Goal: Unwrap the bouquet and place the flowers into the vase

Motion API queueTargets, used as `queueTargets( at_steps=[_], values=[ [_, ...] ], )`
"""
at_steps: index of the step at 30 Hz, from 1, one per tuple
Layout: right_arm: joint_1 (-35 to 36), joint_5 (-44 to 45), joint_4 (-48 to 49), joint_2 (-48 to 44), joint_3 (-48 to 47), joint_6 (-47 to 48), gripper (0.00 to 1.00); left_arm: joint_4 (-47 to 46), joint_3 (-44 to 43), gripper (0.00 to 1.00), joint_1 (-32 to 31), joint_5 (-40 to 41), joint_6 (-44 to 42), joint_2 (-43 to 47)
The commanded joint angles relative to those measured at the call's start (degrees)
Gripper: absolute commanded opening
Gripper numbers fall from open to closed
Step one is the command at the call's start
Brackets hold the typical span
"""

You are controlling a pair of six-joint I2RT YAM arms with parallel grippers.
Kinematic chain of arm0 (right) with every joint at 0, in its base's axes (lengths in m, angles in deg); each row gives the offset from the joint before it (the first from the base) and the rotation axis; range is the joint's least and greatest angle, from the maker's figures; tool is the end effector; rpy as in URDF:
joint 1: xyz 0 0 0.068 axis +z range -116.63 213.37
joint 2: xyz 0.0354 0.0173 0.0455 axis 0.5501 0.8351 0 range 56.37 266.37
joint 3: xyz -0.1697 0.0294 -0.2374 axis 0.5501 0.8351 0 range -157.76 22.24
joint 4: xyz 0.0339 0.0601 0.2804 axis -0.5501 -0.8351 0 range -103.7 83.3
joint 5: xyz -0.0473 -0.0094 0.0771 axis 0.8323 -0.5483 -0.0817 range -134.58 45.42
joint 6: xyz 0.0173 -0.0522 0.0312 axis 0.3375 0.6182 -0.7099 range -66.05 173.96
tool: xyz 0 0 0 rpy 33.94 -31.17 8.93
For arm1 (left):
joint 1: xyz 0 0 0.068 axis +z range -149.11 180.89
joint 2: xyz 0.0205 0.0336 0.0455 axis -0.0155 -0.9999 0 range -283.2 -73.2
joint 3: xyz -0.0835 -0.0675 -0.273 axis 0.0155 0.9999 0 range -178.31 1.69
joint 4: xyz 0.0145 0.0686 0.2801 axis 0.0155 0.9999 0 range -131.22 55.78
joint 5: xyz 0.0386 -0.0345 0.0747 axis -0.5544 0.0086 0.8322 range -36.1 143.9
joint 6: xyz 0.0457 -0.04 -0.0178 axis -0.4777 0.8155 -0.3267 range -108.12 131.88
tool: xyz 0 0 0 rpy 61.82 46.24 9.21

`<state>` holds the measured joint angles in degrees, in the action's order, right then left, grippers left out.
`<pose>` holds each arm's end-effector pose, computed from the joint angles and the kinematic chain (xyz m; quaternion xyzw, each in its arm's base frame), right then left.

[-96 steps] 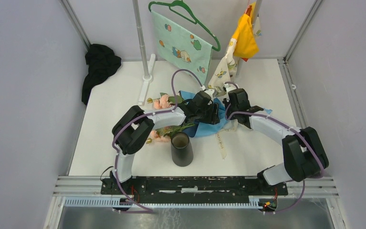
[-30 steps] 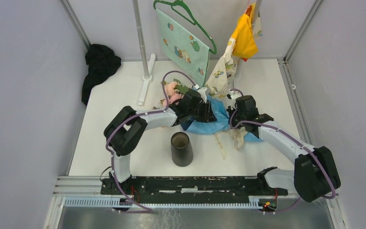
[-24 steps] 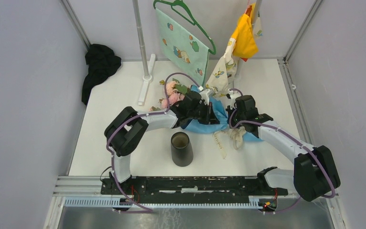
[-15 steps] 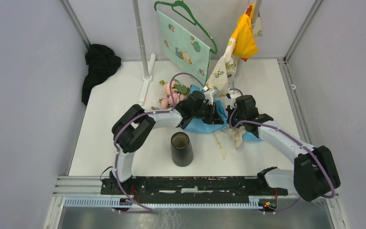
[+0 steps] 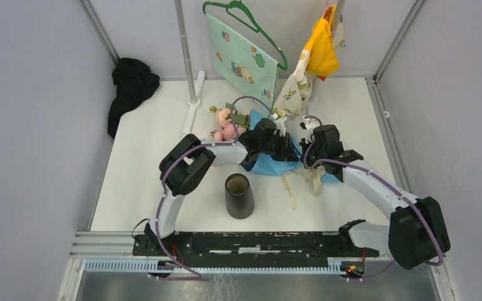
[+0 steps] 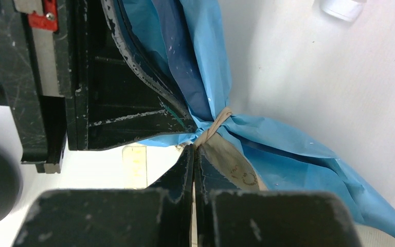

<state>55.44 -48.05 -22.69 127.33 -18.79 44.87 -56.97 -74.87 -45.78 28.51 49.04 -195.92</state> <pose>0.2580 0.1079 0.2104 -0.1160 0.9193 0.1277 0.3538 0.3341 -0.3844 0.1377 0.1790 0.8346 -0.4658 0.2333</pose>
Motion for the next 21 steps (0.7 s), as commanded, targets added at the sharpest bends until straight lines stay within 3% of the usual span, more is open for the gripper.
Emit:
queueTargets(
  at_steps=[1,17,21],
  values=[
    [0.58,-3.97,1.07,-4.88,-5.41,-0.08,0.0,2.43,-1.22,0.02,1.68,6.6,1.11,-2.8],
    [0.57,-4.43,-4.88,-10.58,-12.89,0.54,0.0,2.09,0.56,0.02,3.1,6.91,1.46,-4.46],
    [0.55,-2.09,-5.36,-8.54,-11.63,1.01,0.15,1.86,1.02,0.02,3.09,6.67,1.59,-3.83]
  ],
)
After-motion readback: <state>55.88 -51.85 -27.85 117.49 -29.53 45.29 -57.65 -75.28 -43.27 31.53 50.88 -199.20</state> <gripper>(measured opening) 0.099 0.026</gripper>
